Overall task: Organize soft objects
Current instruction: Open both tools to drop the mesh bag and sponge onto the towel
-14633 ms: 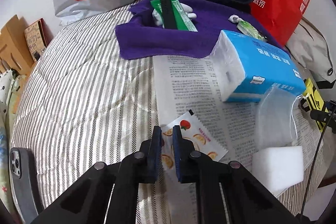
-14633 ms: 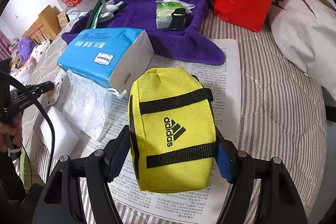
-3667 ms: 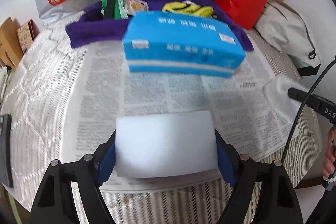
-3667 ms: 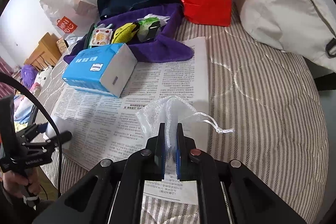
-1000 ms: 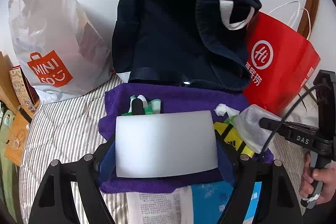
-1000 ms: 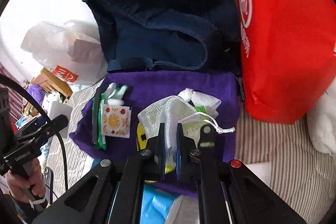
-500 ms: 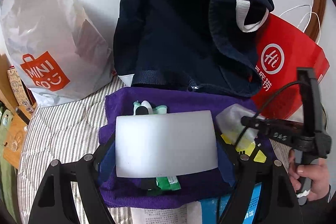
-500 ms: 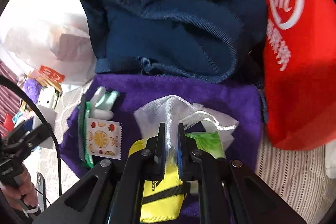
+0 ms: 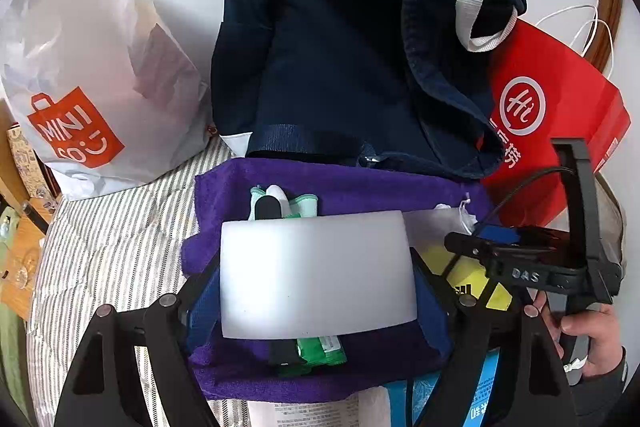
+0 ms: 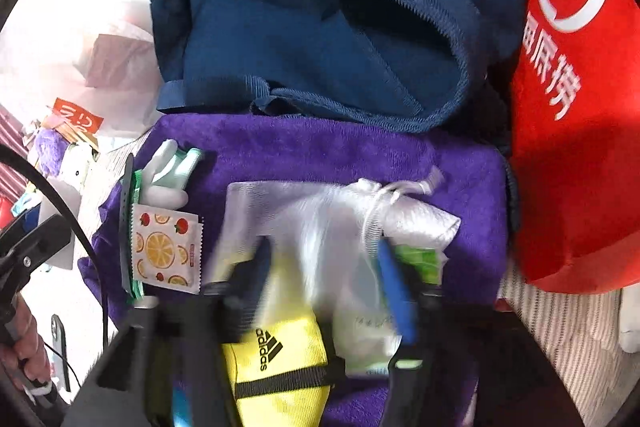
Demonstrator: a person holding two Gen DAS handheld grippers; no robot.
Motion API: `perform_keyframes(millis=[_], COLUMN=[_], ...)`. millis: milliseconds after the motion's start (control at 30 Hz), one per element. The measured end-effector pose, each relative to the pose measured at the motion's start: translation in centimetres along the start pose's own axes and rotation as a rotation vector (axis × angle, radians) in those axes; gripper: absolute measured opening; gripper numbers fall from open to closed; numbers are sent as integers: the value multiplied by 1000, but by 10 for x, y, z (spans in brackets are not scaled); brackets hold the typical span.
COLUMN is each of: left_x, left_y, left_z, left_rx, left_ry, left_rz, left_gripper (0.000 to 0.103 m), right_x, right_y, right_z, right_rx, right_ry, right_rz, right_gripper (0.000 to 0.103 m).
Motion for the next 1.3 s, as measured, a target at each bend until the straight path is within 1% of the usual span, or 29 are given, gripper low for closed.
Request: perform_keyframes(millis=[33, 67, 233, 433, 533, 667, 800, 1000, 1067, 1133, 1200, 1300], left_x=[-1, -2, -7, -16, -26, -45, -64, -87, -92, -95, -98, -100], left_y=[0, 0, -2, -2, 2, 6, 7, 4, 2, 1, -1, -6], left_z=[0, 0, -5, -18, -30, -45, -56, -67, -69, -71, -74, -74], left_rx=[-1, -2, -16, -49, -74, -112, -130, -138, -146, -151, -164, -161], left_ry=[1, 1, -2, -21, -33, -43, -48, -59, -48, -46, -48, -31], left_rz=[2, 3, 18, 33, 48, 69, 98, 149, 165, 175, 198, 232], left_gripper=[82, 82, 82, 82, 82, 82, 82, 82, 82, 83, 87, 92], right_x=[3, 7, 19, 38, 50, 64, 77, 97, 99, 100, 100, 100], right_y=[-1, -3, -7, -17, -28, -47, -66, -90, -95, -99, -102, -105], right_z=[0, 1, -7, -14, -15, -21, -30, -44, -47, -48, -50, -50], right_rx=[10, 17, -3, -27, -32, -40, -55, -93, -103, -113, -123, -133], right_ry=[-12, -23, -18, -7, -3, -7, -25, -14, -8, -2, 8, 24], right_rz=[-8, -16, -12, -31, -49, -52, -50, -57, -52, -48, -47, -41], right_gripper=[66, 67, 67, 67, 67, 67, 67, 67, 67, 67, 67, 67])
Point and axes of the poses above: each gripper's, at about its wrist camera, not at the fingertips, and x roughly against the way its jaws point, z to its left, y to its top, the point moved 4 cm from there along -x, roughly the way its jaws point, and after that the axes turned 7 degrees about -x, right-handed, at the moved point
